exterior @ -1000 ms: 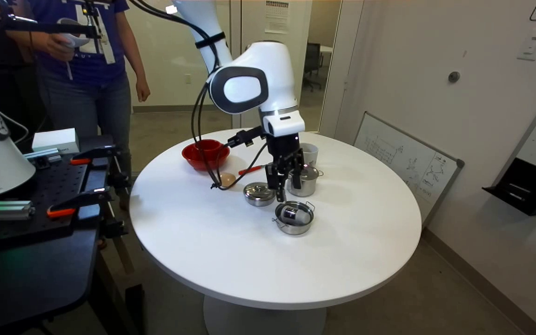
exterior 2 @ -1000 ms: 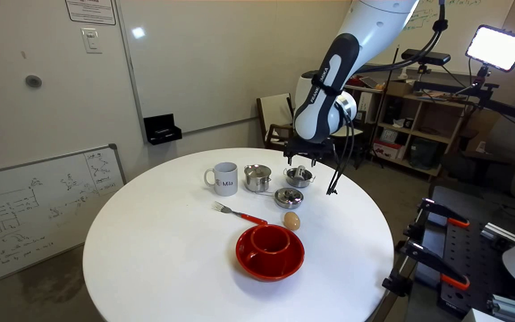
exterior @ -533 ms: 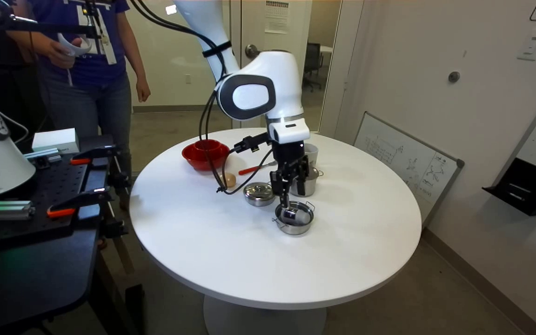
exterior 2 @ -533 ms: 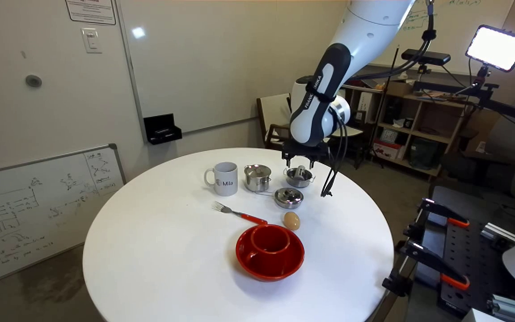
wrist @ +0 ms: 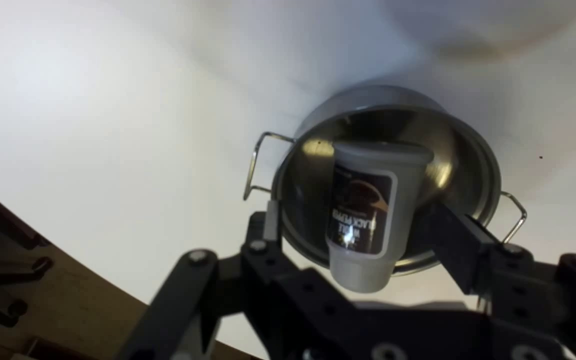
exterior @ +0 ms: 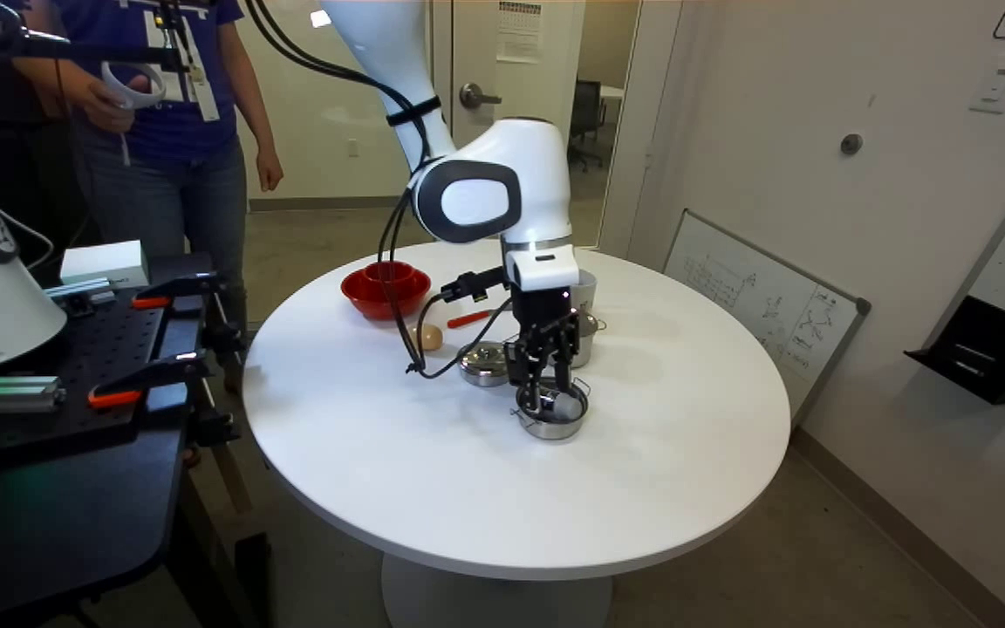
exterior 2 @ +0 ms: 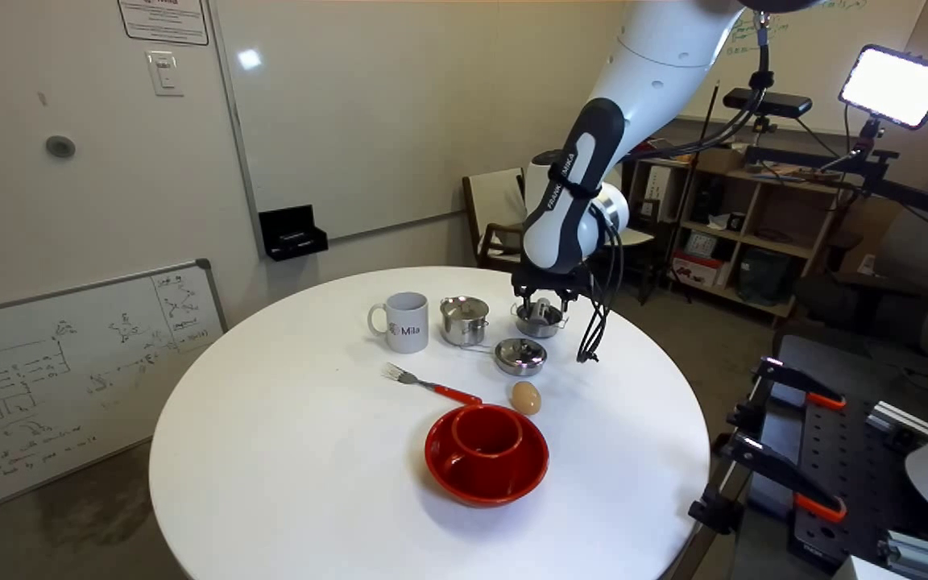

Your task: Remove the gray object from the right silver pot and put it at the left side of the white cup

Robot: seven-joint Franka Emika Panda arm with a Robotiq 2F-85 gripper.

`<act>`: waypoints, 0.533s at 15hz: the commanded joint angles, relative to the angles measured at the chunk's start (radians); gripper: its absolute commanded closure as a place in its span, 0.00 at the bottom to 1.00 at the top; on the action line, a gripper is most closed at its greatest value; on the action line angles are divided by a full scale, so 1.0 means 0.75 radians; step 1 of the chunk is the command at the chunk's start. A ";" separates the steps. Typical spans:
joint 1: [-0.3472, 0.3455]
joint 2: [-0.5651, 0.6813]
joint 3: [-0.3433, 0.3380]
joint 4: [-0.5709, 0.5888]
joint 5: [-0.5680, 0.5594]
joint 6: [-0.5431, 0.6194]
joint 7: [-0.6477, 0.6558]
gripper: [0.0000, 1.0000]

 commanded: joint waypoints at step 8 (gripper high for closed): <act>-0.016 0.059 -0.004 0.084 0.028 -0.050 0.047 0.35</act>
